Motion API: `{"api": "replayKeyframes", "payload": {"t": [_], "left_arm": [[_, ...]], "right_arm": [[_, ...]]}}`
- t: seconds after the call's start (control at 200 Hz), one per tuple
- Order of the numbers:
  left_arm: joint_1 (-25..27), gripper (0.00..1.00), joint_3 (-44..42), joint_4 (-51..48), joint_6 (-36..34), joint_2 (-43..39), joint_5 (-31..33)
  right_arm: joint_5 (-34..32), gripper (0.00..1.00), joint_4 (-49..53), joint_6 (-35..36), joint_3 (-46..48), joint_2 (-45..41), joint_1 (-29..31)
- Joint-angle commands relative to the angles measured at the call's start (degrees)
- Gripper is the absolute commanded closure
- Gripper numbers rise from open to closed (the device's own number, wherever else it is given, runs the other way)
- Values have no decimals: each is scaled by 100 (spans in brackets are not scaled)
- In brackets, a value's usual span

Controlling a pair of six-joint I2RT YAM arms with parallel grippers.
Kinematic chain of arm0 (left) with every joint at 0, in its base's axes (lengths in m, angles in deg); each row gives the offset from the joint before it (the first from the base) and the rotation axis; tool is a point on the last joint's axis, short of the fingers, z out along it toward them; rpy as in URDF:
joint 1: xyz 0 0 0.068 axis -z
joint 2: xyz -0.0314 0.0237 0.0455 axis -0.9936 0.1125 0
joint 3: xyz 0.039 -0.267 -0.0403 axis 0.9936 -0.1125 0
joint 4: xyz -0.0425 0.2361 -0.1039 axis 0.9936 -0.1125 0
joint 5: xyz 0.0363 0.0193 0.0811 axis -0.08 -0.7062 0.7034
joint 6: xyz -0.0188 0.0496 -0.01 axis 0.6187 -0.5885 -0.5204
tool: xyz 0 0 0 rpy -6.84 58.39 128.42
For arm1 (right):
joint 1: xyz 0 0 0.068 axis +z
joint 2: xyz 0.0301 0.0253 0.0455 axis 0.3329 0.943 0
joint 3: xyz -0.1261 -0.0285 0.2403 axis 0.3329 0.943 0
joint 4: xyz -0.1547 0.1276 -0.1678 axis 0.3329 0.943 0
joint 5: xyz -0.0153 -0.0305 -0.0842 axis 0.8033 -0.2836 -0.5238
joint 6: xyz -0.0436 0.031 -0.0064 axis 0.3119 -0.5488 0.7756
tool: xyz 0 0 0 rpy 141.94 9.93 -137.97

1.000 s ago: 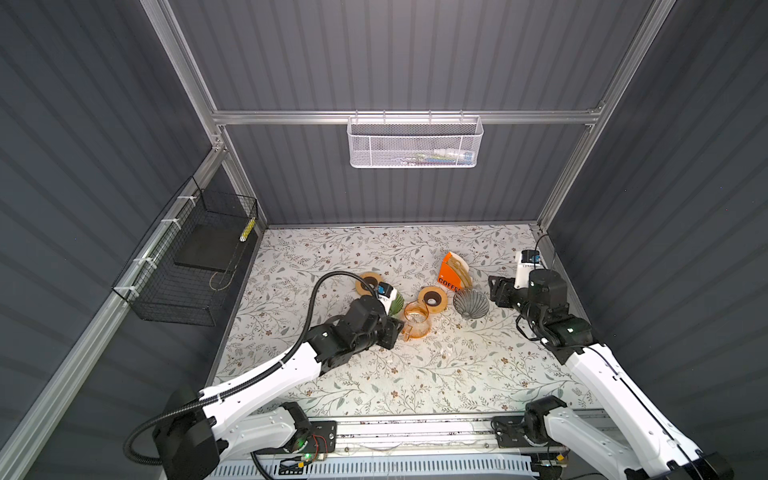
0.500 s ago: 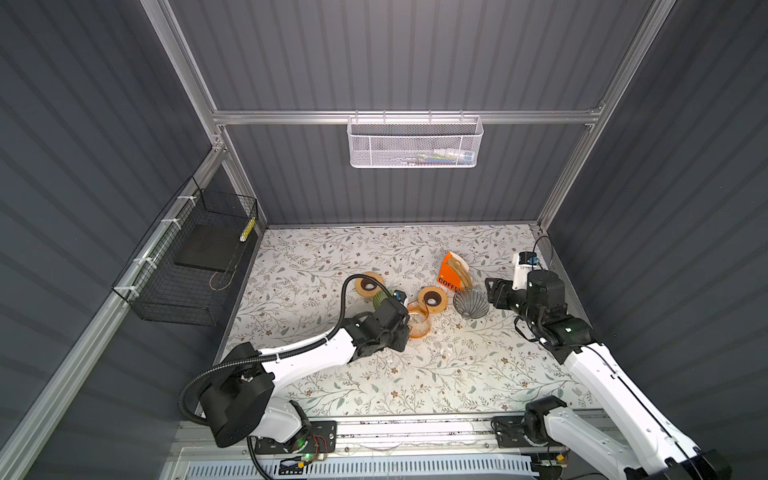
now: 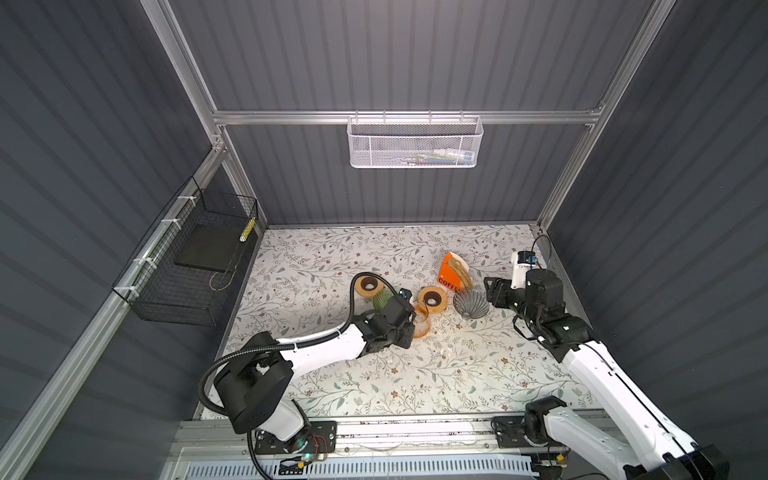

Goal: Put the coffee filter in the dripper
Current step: 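Reach the left gripper to the orange glass pitcher handle while the right arm moves forward, then grasp the pitcher handle with the left gripper and drag it nearer the robot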

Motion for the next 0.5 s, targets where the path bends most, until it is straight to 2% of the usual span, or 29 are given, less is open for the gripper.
{"api": "replayKeyframes", "payload": {"t": [0.0,0.49], "left_arm": [[56,67,193,-82,-91,71,30],[285,72,413,-660,-109,300,502]], "right_arm": [[-33,37,-68,-33,79,1,27],[9,37,-88,-52,138,-60,27]]}}
